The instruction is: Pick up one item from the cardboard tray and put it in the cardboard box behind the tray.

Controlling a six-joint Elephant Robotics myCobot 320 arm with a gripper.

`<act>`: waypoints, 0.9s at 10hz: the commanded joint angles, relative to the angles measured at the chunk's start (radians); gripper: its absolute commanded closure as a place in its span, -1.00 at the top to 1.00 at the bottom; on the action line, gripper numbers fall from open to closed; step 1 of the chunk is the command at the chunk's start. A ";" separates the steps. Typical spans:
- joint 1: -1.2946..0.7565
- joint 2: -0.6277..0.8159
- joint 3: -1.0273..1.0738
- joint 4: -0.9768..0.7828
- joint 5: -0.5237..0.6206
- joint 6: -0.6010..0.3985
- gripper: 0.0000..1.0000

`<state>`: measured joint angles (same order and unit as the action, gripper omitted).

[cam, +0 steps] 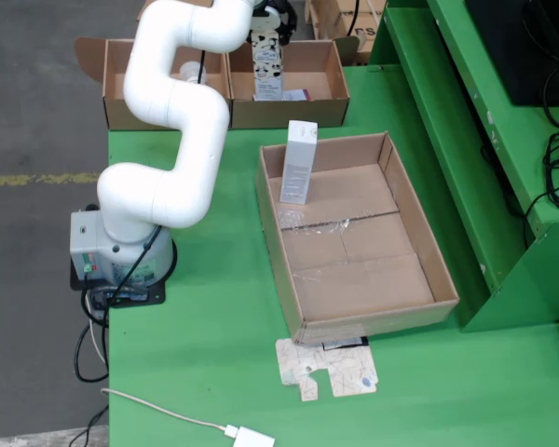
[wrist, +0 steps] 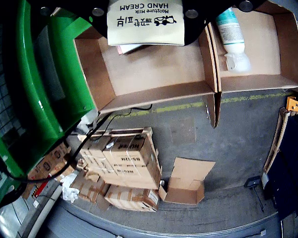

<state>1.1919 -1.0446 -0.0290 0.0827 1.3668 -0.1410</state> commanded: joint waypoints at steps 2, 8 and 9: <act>-0.098 -0.020 0.029 -0.113 0.143 0.004 -1.00; -0.121 -0.136 0.029 0.082 0.086 0.034 -1.00; -0.121 -0.136 0.029 0.082 0.086 0.034 -1.00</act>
<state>1.0875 -1.1413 0.0168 0.1058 1.4834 -0.1119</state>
